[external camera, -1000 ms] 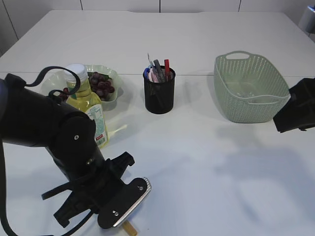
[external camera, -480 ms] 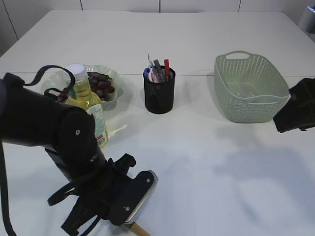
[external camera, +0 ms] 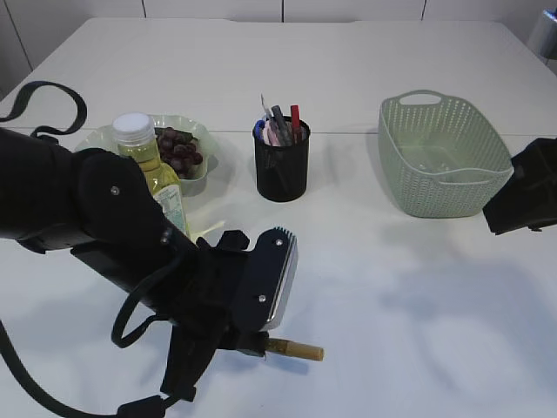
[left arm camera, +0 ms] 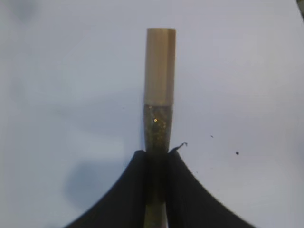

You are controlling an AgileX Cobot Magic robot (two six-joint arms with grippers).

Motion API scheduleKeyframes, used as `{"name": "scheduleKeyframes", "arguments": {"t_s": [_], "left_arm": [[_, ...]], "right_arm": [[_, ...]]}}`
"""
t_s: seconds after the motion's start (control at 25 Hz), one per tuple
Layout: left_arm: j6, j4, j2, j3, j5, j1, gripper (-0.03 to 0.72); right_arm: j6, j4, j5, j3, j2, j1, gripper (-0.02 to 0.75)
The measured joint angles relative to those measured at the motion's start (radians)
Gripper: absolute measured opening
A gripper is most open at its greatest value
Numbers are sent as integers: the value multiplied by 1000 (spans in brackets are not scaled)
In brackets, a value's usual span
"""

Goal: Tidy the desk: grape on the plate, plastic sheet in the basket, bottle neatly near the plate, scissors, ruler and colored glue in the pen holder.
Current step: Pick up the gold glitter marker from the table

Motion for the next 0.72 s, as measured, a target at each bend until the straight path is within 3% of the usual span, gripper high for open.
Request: {"name": "scheduleKeyframes", "arguments": {"t_s": [0.28, 0.52, 0.72], "left_arm": [[0, -260, -38, 2, -118, 0, 64], [0, -564, -51, -3, -384, 0, 64], [0, -637, -51, -78, -495, 0, 64]], "right_arm": [[-4, 0, -2, 0, 0, 0, 352], [-6, 0, -2, 0, 0, 0, 352], [-8, 0, -2, 0, 0, 0, 352]]}}
